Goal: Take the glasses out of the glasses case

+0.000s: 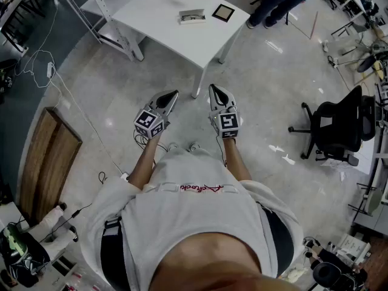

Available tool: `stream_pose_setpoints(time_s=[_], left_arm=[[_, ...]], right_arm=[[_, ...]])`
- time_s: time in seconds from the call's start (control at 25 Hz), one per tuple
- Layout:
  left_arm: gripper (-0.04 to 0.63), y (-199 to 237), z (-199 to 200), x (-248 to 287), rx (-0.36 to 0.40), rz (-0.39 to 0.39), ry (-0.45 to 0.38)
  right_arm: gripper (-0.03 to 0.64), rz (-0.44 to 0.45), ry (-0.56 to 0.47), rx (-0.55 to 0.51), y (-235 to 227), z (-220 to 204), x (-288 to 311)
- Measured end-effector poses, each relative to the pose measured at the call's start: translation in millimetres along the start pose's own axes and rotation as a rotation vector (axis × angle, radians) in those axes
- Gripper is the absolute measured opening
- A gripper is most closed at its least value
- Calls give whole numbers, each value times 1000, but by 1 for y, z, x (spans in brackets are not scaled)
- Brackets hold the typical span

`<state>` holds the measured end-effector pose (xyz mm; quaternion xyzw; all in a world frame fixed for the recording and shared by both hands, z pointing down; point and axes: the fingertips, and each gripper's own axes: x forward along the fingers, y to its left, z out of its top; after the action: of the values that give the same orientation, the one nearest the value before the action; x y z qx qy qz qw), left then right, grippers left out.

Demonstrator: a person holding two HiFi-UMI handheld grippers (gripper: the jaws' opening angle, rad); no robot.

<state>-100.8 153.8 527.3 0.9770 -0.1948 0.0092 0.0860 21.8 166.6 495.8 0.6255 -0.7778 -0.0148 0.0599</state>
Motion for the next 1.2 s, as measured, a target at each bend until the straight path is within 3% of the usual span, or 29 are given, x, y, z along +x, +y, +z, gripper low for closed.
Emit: stream_pose_setpoints(time_s=[0.8,1.2], left_arm=[[-9,4,3,6,2,3,0],[-9,-15,-8,26,-14,4,24]], right_arm=[[26,3,-17,50,-6,-2,5],[26,28,-7,69,-21,-16,-1]])
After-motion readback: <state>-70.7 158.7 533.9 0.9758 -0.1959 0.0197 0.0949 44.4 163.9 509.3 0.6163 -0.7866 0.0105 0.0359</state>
